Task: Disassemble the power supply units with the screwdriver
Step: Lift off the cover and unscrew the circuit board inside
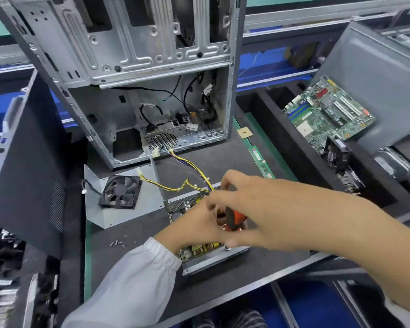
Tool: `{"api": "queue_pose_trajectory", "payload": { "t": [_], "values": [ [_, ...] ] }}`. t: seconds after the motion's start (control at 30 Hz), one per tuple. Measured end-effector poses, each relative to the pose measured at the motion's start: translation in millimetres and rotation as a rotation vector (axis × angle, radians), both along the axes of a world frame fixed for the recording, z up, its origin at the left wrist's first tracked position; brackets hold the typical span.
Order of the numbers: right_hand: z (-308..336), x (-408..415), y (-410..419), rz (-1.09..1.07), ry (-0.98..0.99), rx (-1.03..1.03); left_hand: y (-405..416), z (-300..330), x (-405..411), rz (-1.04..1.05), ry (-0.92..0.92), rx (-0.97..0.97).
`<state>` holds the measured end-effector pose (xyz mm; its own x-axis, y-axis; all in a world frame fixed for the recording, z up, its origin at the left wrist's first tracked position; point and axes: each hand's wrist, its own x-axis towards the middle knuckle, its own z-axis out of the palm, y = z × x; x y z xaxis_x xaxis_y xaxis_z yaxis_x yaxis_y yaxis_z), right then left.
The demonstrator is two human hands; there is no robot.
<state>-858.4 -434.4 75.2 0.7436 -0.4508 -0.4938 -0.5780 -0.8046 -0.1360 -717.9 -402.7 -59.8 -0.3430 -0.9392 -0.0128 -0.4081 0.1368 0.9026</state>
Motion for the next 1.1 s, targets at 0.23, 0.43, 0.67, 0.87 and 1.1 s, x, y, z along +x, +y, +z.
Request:
{"api": "queue_pose_trajectory", "payload": {
  "t": [0.23,0.43,0.67,0.87,1.1],
  "values": [
    [-20,6,2,-0.109,0.039,-0.191,-4,7,-2,-0.048,-0.032,0.024],
    [-15,-6,1,-0.138,-0.057,-0.151,11,-3,34,0.040,0.101,0.111],
    [8,-11,-9,-0.092,-0.100,-0.191,43,-28,60,0.298,0.095,0.215],
    [18,-11,-17,-0.131,-0.102,-0.231,49,-32,49,0.313,-0.012,0.092],
    [19,-14,-21,-0.125,0.033,-0.261,30,-23,25,-0.208,-0.708,-0.415]
  ]
}}
